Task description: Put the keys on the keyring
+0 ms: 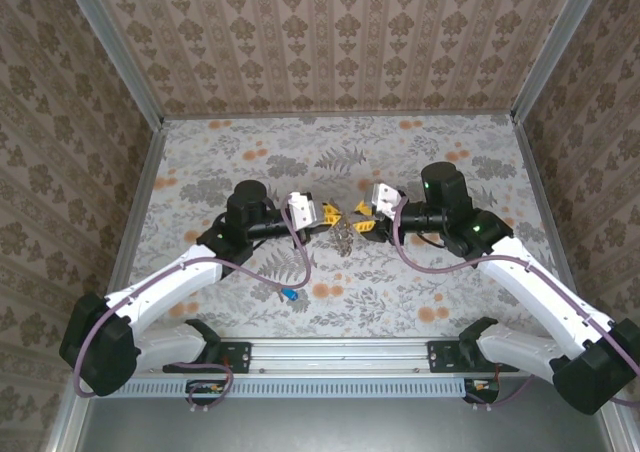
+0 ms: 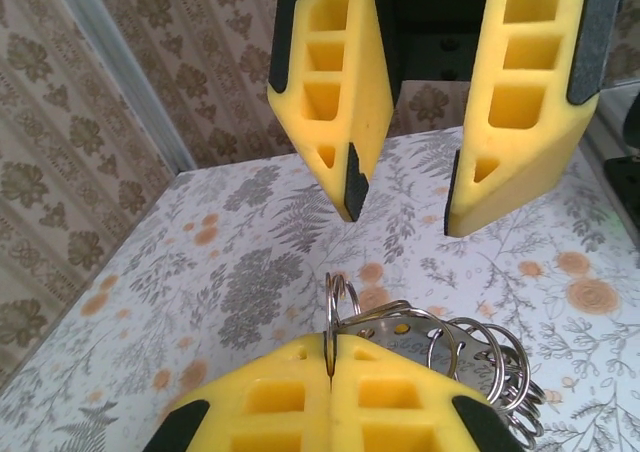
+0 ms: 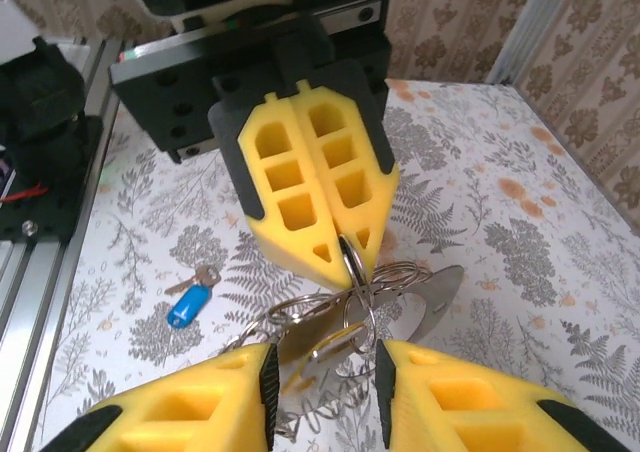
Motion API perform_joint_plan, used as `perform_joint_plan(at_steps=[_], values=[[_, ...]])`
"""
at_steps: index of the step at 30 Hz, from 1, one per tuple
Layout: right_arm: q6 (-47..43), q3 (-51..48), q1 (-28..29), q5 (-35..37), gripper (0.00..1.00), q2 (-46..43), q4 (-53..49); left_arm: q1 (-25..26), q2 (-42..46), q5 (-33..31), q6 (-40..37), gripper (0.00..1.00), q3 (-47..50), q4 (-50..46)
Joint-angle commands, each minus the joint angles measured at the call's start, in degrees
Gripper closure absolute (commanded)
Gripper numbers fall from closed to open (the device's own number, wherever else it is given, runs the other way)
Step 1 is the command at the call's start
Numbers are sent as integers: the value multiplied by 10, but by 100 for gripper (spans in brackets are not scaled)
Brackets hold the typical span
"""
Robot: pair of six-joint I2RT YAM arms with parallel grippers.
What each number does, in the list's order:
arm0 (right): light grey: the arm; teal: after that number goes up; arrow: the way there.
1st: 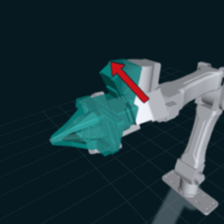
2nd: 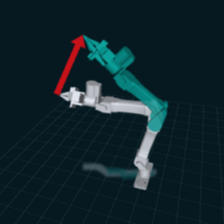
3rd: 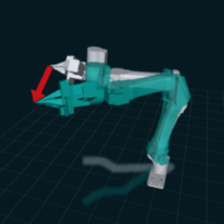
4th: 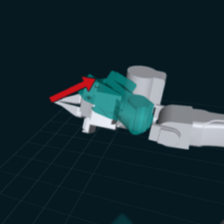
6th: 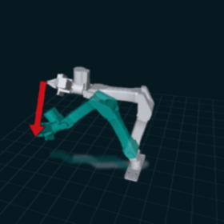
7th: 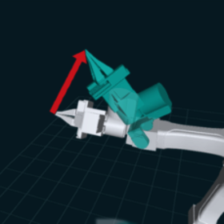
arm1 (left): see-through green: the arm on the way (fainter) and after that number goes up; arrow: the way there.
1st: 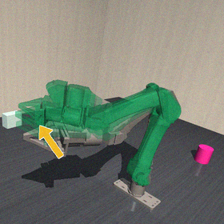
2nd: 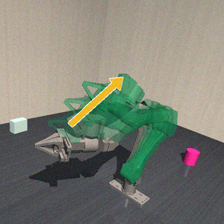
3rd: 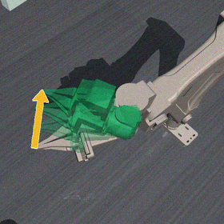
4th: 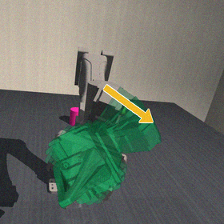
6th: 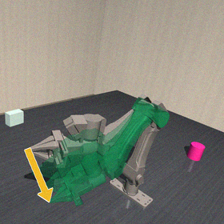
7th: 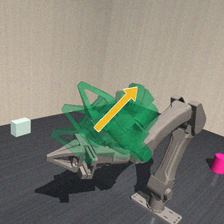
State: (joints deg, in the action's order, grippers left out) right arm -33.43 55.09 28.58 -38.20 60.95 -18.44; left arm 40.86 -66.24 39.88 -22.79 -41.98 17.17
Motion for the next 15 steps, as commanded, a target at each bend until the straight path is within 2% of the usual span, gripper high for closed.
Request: perform_joint_plan(at_steps=[1, 12, 15], values=[[-88, 24, 0, -17, 65, -7, -67, 7, 3, 49, -15, 100, -19, 15], [-98, 22, 17, -10, 65, 7, -44, 16, -17, 80, -32, 100, -41, -5], [-102, 22, 19, -7, 71, 4, -39, 21, -24, 84, -33, 100, -46, -5]])
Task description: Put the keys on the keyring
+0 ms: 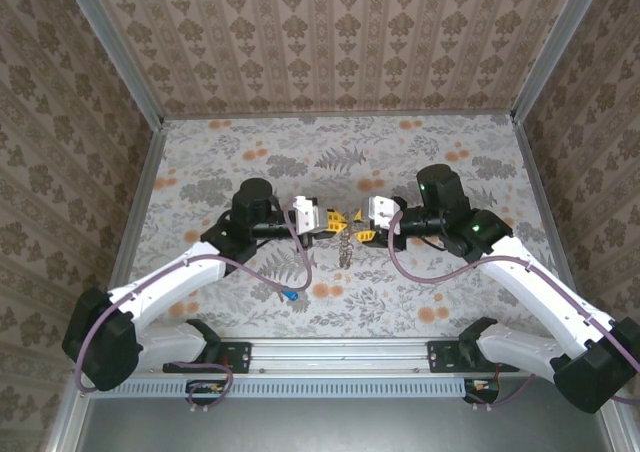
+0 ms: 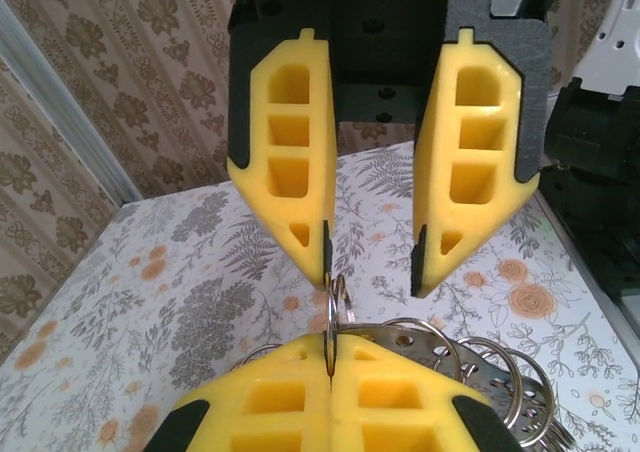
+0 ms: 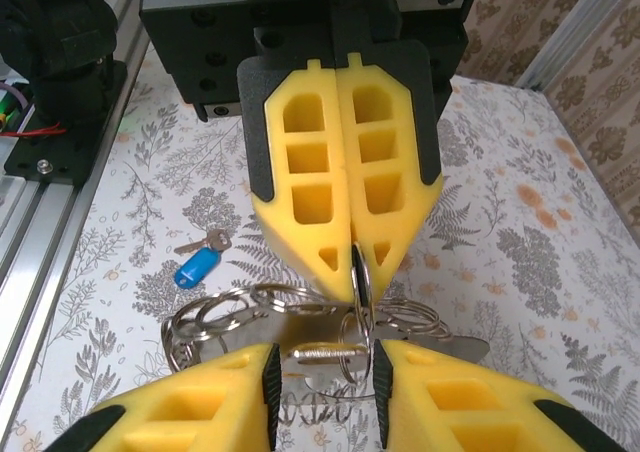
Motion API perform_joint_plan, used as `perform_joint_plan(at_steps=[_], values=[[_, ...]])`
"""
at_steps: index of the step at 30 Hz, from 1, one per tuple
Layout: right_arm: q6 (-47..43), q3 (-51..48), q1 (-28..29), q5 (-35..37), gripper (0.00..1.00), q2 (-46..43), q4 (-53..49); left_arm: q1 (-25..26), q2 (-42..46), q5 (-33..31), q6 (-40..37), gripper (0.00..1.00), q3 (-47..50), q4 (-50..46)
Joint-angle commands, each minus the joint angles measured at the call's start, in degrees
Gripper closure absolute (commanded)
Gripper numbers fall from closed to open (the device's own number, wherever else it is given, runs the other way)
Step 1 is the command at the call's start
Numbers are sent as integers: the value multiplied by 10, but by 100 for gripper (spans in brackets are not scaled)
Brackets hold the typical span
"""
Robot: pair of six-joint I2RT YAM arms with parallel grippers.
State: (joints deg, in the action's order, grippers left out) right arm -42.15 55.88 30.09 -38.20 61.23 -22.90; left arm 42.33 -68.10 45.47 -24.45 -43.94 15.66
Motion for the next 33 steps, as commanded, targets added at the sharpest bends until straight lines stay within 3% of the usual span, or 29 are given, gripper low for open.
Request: perform_joint_plan(at_steps=[1, 3, 9, 16, 25, 33], values=[[-16, 14, 5, -8, 74, 1, 4, 7, -8, 29, -16, 100, -29, 10], [-18, 13, 5, -12, 79, 0, 3, 9, -14, 31, -17, 100, -34, 11], [-15, 2, 7, -7, 80, -4, 4, 12, -20, 36, -17, 100, -42, 10], [-17, 1, 7, 2, 97, -4, -4, 14, -27, 35, -11, 100, -53, -19], [-58, 43, 16, 48, 100, 18, -100, 14, -37, 13, -56, 72, -104, -161], [-37, 43, 21, 67, 100, 24, -92, 15, -64, 29, -55, 72, -123, -181]])
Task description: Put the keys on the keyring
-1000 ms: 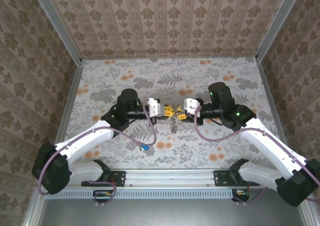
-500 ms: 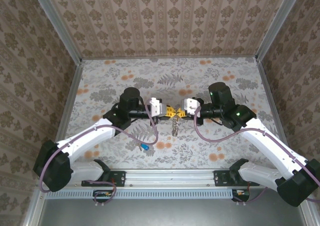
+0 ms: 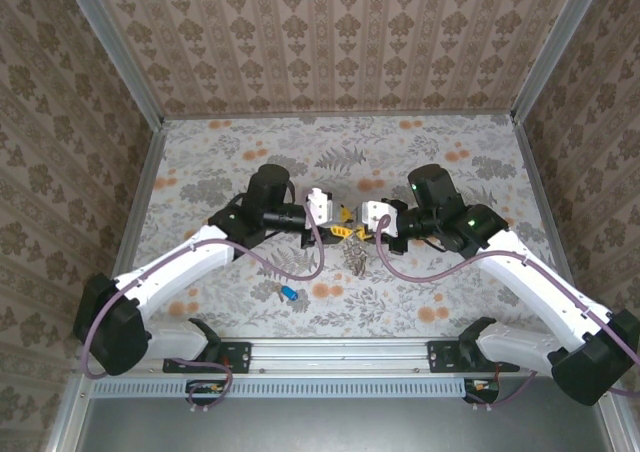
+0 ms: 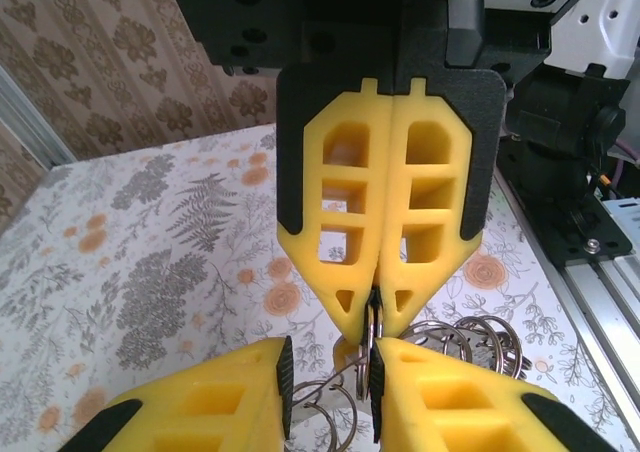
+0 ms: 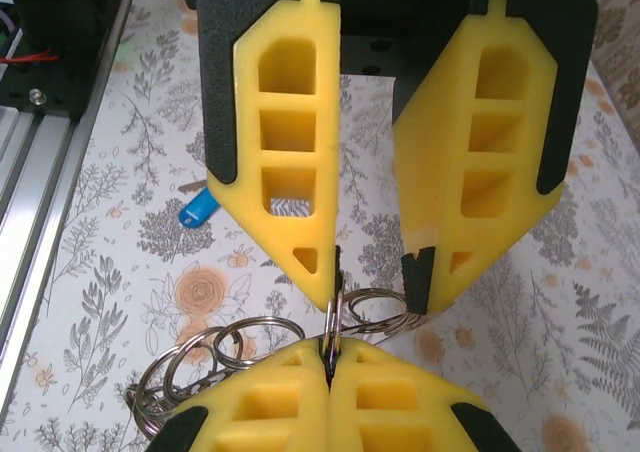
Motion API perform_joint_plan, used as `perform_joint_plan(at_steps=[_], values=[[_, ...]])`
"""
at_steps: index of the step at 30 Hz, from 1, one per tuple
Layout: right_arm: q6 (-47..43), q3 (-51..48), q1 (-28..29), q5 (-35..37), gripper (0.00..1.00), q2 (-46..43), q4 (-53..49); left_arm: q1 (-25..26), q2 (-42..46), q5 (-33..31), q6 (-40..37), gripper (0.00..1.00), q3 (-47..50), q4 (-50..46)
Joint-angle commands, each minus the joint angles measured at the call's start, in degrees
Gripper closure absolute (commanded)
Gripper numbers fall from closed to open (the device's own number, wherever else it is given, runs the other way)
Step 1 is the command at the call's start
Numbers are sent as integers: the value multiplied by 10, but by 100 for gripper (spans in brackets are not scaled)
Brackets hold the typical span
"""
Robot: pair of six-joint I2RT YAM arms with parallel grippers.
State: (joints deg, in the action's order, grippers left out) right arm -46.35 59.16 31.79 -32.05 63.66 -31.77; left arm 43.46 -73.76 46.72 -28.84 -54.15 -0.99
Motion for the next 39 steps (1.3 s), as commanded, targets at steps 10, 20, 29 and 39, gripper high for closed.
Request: perform_joint_plan(at_steps=[10, 20, 29, 39], values=[[26, 6, 5, 0, 100, 0, 7, 13, -20, 6, -2, 74, -34, -15], [35, -12, 5, 14, 99, -9, 25, 23, -18, -41, 28, 100, -45, -20], [72, -63, -22, -30, 73, -55, 84, 21, 6, 22, 49, 100, -2, 78], [85, -74, -31, -20, 70, -69, 79, 15, 10, 44, 89, 100, 29, 167]])
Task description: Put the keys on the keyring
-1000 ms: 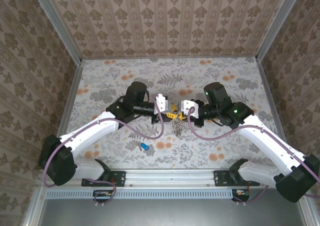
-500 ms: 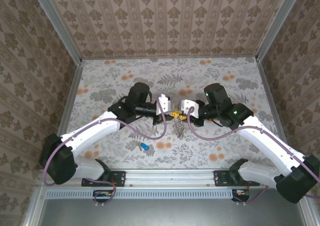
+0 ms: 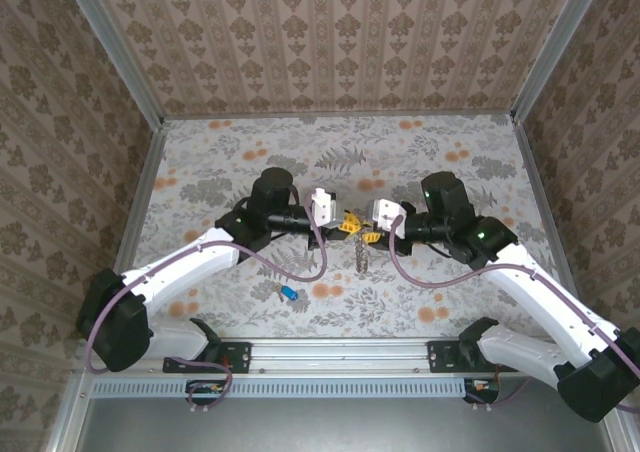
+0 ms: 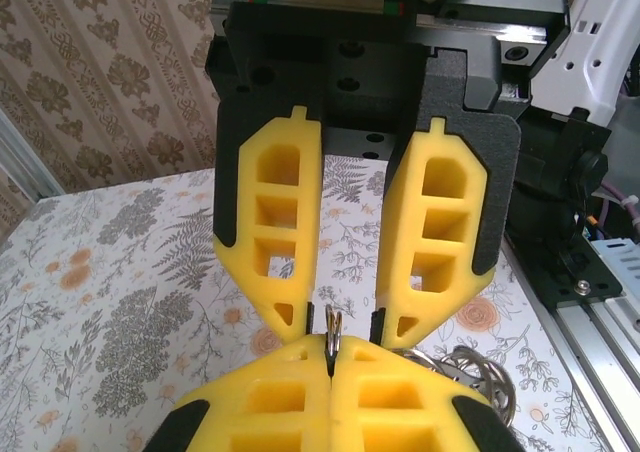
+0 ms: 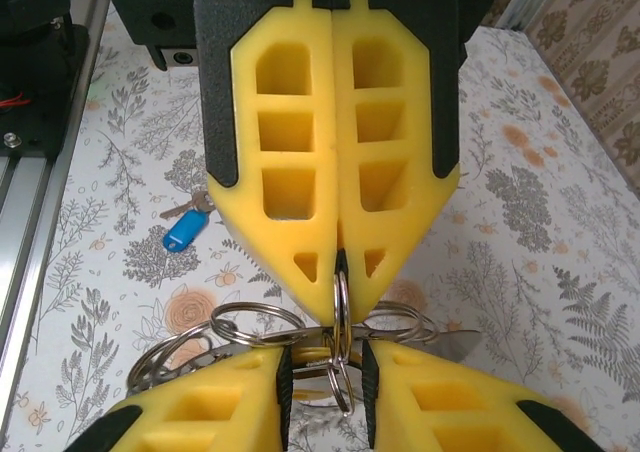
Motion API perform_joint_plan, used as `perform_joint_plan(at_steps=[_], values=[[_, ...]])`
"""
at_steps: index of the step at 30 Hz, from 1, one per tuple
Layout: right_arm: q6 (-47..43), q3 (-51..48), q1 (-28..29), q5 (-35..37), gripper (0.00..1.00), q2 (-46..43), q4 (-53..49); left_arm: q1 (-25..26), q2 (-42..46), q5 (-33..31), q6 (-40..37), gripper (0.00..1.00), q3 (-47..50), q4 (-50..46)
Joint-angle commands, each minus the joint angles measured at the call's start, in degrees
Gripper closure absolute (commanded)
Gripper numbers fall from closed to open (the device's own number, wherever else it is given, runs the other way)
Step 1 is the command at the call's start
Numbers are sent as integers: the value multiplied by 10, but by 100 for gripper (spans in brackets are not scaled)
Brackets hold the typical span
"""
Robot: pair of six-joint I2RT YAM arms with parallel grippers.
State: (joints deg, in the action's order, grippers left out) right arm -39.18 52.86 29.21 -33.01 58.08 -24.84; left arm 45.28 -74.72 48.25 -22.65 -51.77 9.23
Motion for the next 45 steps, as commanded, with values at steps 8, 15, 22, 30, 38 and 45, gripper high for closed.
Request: perform_joint_plan(at_steps=[8, 15, 22, 30, 38, 45], values=[[41, -40, -18, -17, 70, -53, 39, -7, 21, 32, 46, 100, 20, 98], [48, -29, -20, -38, 87, -40, 38, -7, 20, 39, 48, 100, 23, 105], [59, -20, -24, -34, 100, -9, 26, -6, 19, 43, 70, 100, 33, 152], [84, -10, -24, -97, 88, 11, 47, 12, -8, 35, 88, 100, 38, 207], [53, -29, -25, -76, 76, -38, 58, 16, -20, 33, 99, 100, 45, 235], [49, -42, -31, -61, 77, -70, 69, 16, -19, 40, 95, 100, 46, 225]])
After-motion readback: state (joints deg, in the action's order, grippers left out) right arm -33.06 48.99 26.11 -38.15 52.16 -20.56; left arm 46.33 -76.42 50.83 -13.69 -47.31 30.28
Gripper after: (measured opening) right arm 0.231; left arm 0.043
